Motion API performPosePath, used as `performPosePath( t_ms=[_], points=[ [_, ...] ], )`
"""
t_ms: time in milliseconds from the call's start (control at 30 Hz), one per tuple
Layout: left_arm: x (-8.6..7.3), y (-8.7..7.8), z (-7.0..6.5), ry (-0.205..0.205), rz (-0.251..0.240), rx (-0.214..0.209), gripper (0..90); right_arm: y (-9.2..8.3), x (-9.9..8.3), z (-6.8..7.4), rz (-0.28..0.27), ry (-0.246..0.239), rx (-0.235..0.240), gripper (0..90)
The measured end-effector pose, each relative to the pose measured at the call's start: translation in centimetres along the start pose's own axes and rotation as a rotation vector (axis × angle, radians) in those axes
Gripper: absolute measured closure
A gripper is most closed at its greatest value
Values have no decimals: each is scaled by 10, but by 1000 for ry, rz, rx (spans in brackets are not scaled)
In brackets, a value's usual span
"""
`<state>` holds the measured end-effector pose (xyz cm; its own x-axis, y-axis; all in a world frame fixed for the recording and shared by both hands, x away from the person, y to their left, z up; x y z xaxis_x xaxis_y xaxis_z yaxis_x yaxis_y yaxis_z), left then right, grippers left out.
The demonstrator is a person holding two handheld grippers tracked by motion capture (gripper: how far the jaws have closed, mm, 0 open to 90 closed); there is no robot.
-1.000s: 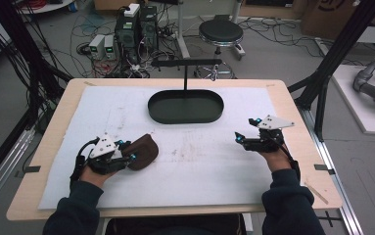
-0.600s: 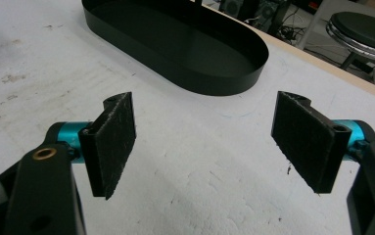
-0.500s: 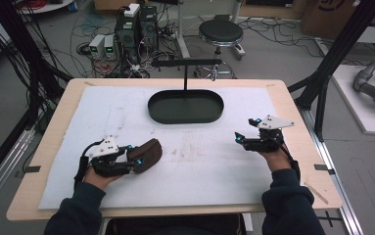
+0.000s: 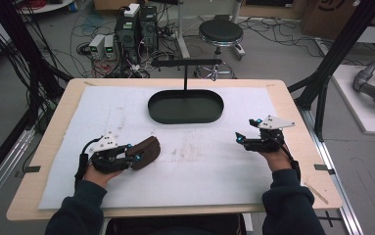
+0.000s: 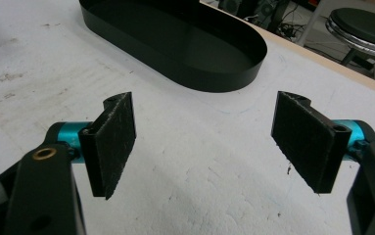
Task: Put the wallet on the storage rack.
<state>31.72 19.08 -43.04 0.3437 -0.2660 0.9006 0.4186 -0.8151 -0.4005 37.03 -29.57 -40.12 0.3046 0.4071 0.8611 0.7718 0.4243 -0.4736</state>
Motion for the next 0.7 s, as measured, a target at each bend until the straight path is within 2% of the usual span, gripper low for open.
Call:
performPosePath(
  t_ms=[167,300,400,533,700],
  points=[
    [12,2,10,-21,-40,-4,645,0,-1,-1,-1,5,0,249],
    [27,8,21,-16,-64,3,646,-1,-2,-4,-4,14,-2,249],
    [45,15,31,-27,-108,1,647,-1,-2,-5,-5,17,-3,250],
    [74,27,44,-5,-105,-7,648,-1,-2,-5,-6,17,-2,250],
    [105,48,61,-14,-104,-34,647,-1,-3,-8,-9,30,-4,250]
  ],
)
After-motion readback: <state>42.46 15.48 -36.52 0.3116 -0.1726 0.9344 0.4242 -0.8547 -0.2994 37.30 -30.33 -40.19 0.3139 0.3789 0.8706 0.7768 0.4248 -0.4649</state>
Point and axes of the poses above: each handheld gripper's, and its own axes: y roughly forward along the jaws, x roughly out of its top, z roughly to its left, the point moved 1 cm from there along y, roughly forward along the jaws, and after that the axes turned 7 degrees about -x, right-handed, at the moved point
